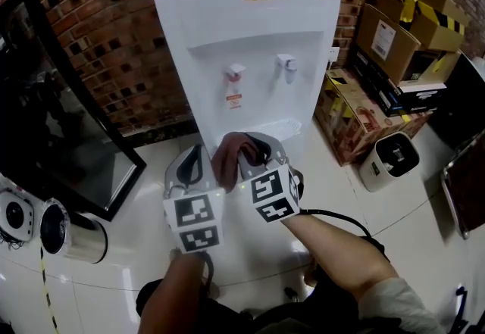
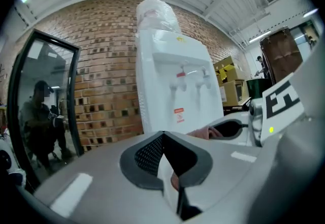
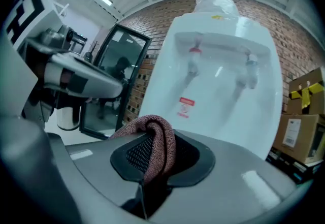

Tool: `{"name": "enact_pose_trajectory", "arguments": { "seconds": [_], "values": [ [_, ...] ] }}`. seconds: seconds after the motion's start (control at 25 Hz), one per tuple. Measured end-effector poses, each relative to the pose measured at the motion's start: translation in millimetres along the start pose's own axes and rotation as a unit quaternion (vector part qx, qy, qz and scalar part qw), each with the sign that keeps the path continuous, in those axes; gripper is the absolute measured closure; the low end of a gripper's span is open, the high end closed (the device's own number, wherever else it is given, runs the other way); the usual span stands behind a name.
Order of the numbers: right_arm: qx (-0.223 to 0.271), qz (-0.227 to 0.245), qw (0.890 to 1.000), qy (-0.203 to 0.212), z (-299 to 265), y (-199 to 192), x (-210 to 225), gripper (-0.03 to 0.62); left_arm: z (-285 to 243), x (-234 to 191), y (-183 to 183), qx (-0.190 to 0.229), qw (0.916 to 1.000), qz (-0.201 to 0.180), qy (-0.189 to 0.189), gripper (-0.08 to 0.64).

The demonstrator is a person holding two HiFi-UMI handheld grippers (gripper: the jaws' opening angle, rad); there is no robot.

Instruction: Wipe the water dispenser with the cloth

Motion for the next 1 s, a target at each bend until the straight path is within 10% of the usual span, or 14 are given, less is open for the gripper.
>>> {"name": "enact_pose_trajectory", "arguments": {
  "seconds": [0.4, 1.0],
  "values": [
    [-0.034, 0.055, 0.997, 0.032, -47.8, -25.0, -79.1, 0.503, 10.6, -40.9, -28.4, -0.046, 0.9984, -0.010, 0.031, 0.560],
    [-0.085, -0.019, 0.996, -0.023, -47.2, -86.7, -43.5, 0.506, -13.3, 2.3, -46.6, -0.068, 0.9972, -0.030, -0.009, 0.560]
  ]
}}
Point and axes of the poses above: the fingertips, and each gripper's own axes: z backward along the fingers, x to its right, y out of its top, the point moved 8 cm from there along z, backward along the fingers, and after that the axes turned 9 degrees about z, right-handed, at the moved point
